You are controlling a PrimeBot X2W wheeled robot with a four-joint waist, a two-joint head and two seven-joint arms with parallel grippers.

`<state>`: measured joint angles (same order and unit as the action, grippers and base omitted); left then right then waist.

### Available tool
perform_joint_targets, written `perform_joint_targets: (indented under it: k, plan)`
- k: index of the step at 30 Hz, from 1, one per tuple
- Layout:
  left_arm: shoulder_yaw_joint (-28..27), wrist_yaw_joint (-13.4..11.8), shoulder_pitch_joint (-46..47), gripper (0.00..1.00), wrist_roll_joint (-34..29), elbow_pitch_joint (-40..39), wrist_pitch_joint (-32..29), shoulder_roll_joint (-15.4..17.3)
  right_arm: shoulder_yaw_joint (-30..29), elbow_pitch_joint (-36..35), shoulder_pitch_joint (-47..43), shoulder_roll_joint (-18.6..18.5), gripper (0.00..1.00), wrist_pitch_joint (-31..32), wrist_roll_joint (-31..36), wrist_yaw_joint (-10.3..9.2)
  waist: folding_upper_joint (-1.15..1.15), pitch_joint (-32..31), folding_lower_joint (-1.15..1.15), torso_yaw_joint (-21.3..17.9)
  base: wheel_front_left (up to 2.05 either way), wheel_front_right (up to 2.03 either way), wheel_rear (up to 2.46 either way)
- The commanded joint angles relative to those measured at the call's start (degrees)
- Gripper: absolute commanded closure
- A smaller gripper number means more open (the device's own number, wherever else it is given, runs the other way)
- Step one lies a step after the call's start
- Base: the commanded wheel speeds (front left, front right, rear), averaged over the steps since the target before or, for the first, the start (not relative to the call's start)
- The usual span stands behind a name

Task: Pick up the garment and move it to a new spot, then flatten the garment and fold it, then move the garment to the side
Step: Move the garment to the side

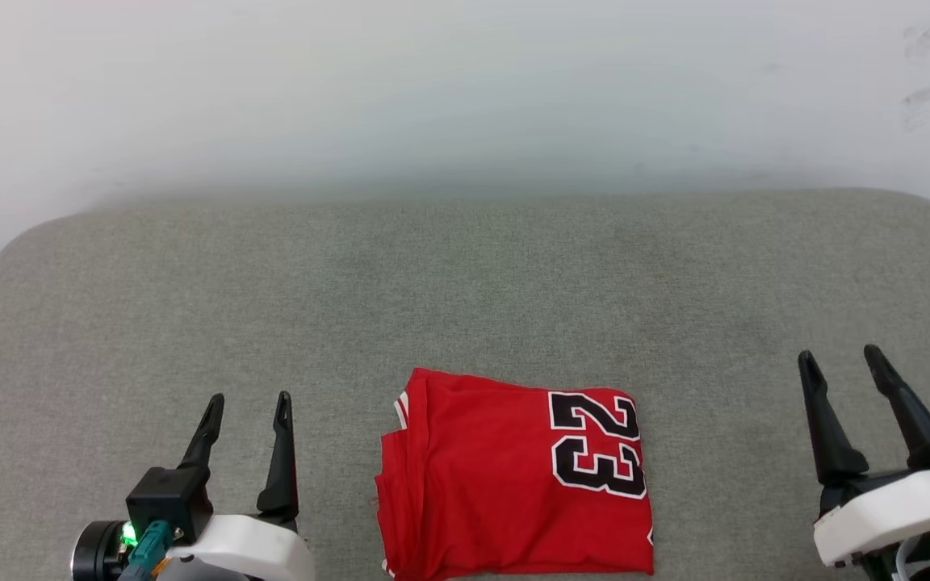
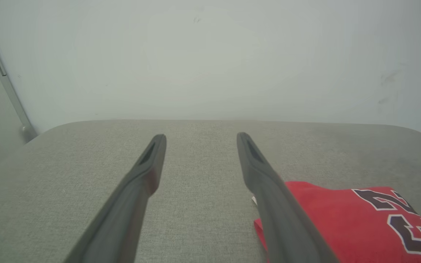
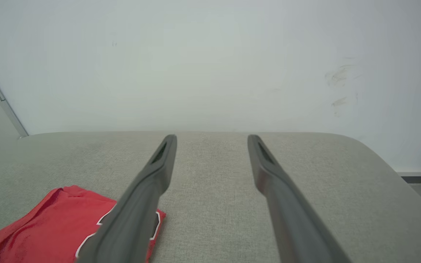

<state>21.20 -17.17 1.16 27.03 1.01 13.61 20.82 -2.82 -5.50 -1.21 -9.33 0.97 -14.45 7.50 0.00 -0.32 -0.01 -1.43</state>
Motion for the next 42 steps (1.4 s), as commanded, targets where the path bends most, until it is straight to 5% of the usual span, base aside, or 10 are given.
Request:
perform_joint_targets:
  k: [1, 19, 31, 36, 42]
  plan:
    - [-0.3, 0.1, -1.3, 0.0, 0.3, 0.8, 0.6, -0.1, 0.1, -2.6, -2.4, 1.0, 0.0, 0.5, 1.0, -0.02, 0.0, -0.6, 0.01, -0.1, 0.0, 0.0, 0.0]
    - [-1.1, 1.2, 0.8, 0.0, -0.6, 2.9, 1.4, -1.3, -2.9, -7.6, -4.3, 2.7, 0.0, 6.0, -0.1, -0.02, 0.0, 0.1, 0.01, 0.2, 0.0, 0.0, 0.0]
    - [-2.0, 2.5, 5.2, 0.0, -2.1, 1.0, 1.7, -3.2, -17.1, 3.7, 2.4, -3.6, 0.0, 17.1, -16.8, -0.02, 0.0, 6.3, 0.01, 3.5, 0.0, 0.0, 0.0]
    - [-2.6, 3.4, 6.8, 0.0, -3.5, 0.4, 1.6, -4.5, -15.4, 10.6, 3.8, -4.2, 0.0, 28.9, -26.2, -0.02, 0.0, 9.1, 0.01, 5.6, 0.0, 0.0, 0.0]
    - [-3.3, 4.4, 8.7, 0.0, -4.9, 0.6, 1.6, -5.4, -11.3, 15.3, 4.7, 0.4, 0.0, 40.3, -38.6, -0.02, 0.0, 12.6, 0.01, 7.7, 0.0, 0.0, 0.0]
